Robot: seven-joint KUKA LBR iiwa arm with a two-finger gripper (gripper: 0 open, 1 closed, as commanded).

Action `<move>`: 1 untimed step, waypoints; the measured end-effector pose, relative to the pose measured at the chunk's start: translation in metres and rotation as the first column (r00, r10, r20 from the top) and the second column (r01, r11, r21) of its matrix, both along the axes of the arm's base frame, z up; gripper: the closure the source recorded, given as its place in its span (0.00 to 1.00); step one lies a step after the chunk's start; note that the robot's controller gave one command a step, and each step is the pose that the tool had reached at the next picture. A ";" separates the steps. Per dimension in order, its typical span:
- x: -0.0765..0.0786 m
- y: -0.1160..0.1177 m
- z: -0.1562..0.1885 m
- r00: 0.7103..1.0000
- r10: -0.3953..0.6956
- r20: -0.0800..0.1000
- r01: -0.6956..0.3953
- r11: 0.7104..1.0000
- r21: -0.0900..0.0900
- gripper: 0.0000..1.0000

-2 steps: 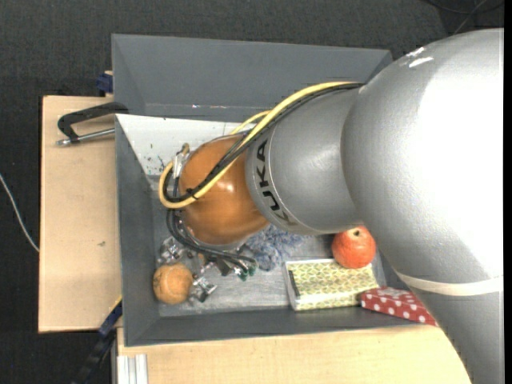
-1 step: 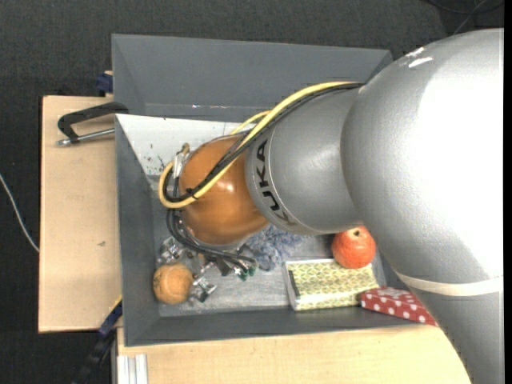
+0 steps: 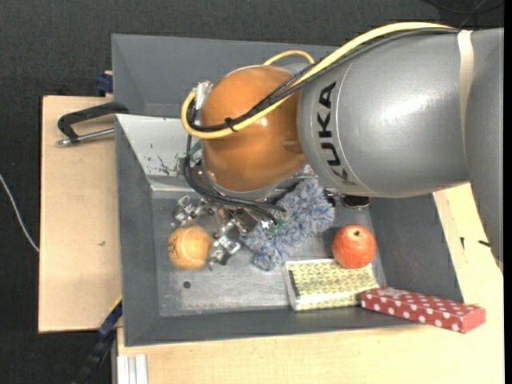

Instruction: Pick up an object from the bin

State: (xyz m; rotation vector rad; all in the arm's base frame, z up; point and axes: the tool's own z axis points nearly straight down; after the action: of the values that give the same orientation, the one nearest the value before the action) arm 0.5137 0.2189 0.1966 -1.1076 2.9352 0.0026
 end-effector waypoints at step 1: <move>0.000 0.000 0.000 1.000 0.000 0.000 0.000 1.000 0.000 1.00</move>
Offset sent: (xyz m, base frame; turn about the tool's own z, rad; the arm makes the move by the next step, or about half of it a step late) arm 0.0358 -0.0158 0.0913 -0.1922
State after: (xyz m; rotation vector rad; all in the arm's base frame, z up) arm 0.5136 0.2189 0.1966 -1.1075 2.9355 0.0032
